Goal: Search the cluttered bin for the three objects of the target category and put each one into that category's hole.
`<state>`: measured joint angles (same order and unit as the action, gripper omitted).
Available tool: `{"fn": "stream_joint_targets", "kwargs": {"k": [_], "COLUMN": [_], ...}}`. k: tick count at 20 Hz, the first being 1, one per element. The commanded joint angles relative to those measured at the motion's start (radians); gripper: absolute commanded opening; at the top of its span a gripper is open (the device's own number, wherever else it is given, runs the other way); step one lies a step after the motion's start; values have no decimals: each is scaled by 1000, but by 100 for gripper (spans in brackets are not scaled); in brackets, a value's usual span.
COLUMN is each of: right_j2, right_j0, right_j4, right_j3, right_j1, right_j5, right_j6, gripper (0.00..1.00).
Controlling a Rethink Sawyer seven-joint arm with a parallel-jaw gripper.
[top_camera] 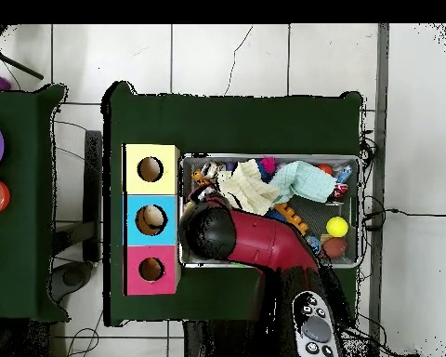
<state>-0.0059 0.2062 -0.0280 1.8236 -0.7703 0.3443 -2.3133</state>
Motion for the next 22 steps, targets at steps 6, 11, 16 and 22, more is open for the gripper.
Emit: {"fn": "stream_joint_targets", "kwargs": {"k": [6,11,16,22], "right_j2": [36,35,-8,-9], "right_j0": [-65,-59,-85,-58], "right_j4": [-51,-51,-47,-38], "right_j3": [37,16,-5,-27], "right_j1": [101,144,153,141], "right_j5": [-94,-137,-146,-102], "right_j6": [-170,-153,-152,-111], "gripper": [0,0,0,0]}}
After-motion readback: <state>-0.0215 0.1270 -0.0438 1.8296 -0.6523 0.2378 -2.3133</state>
